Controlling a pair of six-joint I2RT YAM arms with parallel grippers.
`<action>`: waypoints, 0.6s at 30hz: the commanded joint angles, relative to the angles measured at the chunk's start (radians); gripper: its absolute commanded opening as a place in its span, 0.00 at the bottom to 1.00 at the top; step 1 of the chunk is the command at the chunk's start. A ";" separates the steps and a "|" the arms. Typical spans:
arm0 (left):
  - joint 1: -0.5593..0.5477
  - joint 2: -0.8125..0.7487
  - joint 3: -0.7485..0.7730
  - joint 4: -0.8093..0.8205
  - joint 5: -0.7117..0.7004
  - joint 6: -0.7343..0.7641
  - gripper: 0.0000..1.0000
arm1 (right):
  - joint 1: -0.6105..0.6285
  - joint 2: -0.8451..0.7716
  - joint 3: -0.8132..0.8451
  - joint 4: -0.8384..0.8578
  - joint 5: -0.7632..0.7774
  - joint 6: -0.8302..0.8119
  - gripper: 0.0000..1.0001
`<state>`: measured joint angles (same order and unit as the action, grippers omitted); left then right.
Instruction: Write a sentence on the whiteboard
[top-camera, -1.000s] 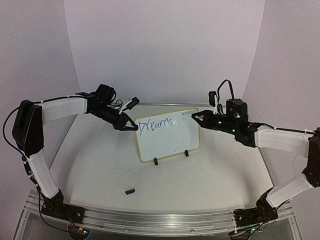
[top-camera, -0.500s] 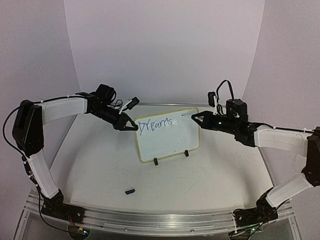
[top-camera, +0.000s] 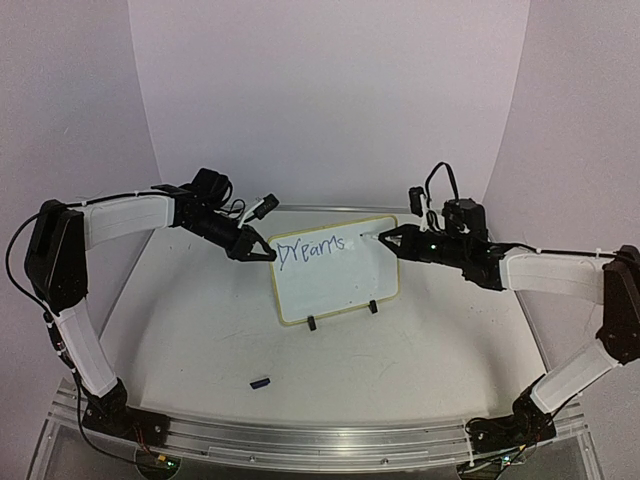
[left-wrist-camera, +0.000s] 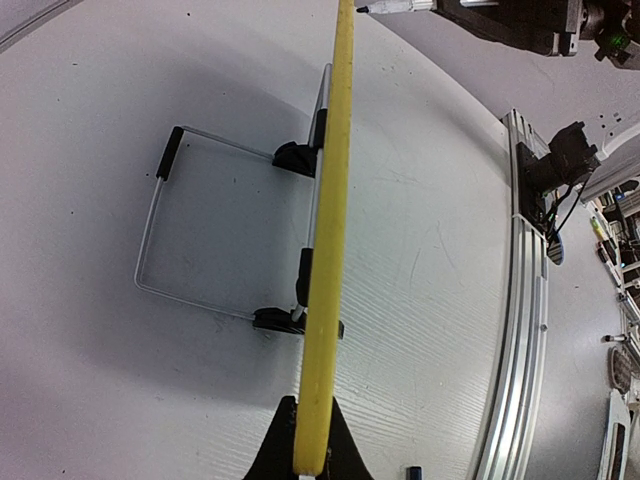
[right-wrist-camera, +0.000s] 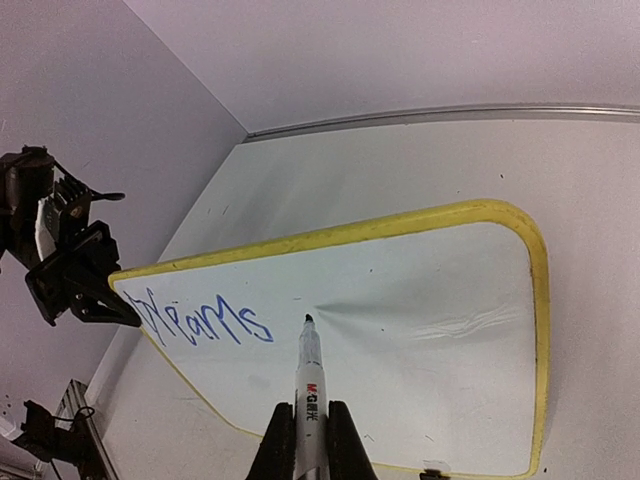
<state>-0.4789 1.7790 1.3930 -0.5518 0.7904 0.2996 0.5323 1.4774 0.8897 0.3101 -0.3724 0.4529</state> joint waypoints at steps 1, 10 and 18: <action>-0.017 0.012 0.017 -0.054 -0.044 0.019 0.00 | -0.004 0.027 0.047 0.017 0.008 -0.006 0.00; -0.017 0.014 0.018 -0.054 -0.045 0.019 0.00 | -0.004 0.031 0.027 0.017 0.049 0.017 0.00; -0.017 0.014 0.018 -0.055 -0.045 0.019 0.00 | -0.004 0.043 -0.011 0.017 0.029 0.036 0.00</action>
<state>-0.4789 1.7792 1.3933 -0.5516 0.7902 0.2979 0.5323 1.5093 0.8967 0.3136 -0.3601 0.4736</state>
